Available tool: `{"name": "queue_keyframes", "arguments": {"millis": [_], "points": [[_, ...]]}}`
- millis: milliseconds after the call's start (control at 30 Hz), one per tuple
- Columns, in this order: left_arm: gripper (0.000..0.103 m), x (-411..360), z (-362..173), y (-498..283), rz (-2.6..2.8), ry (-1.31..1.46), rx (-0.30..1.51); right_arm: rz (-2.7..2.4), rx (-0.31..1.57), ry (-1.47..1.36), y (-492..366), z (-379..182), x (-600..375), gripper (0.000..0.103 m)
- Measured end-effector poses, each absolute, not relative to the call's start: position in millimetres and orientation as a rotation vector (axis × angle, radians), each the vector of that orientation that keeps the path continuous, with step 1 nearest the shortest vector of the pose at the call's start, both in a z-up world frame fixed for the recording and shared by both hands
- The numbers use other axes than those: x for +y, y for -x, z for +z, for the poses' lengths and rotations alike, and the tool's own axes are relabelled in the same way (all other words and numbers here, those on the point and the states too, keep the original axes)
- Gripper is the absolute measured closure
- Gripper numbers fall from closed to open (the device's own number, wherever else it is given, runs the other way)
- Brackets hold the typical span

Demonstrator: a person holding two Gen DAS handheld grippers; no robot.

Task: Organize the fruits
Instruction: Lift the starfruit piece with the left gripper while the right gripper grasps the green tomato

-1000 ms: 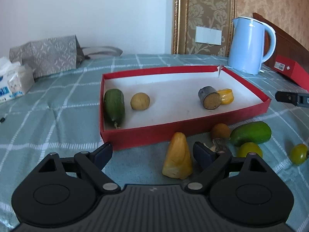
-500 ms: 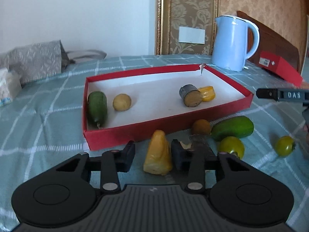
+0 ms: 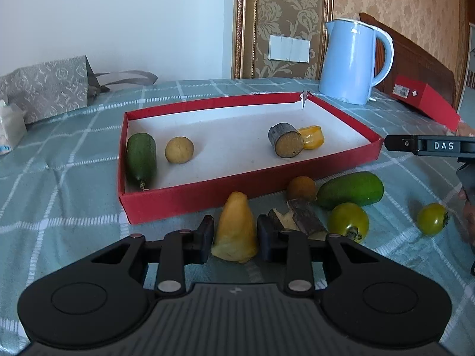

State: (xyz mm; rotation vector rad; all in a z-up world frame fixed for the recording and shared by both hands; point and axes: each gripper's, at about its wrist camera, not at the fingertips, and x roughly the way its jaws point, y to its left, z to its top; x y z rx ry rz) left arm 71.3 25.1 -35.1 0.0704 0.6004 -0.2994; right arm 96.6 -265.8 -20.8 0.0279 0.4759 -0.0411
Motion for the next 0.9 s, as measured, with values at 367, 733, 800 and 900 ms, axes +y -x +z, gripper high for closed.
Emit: {"name": "queue_keyframes", "arguments": {"millis": [367, 733, 800, 900], "points": [[0.074, 31, -33, -62, -0.269, -0.038, 0.578, 0.01, 0.457, 0.023, -66, -3, -270, 0.005], [0.074, 32, -34, -63, -0.264, -0.034, 0.591, 0.189, 0.479, 0.129, 1, -13, -248, 0.015], [0.074, 33, -34, -63, -0.264, -0.031, 0.591, 0.199, 0.476, 0.161, 3, -15, -240, 0.015], [0.074, 33, -35, -64, -0.264, -0.034, 0.594, 0.213, 0.495, 0.171, 2, -19, -231, 0.023]]}}
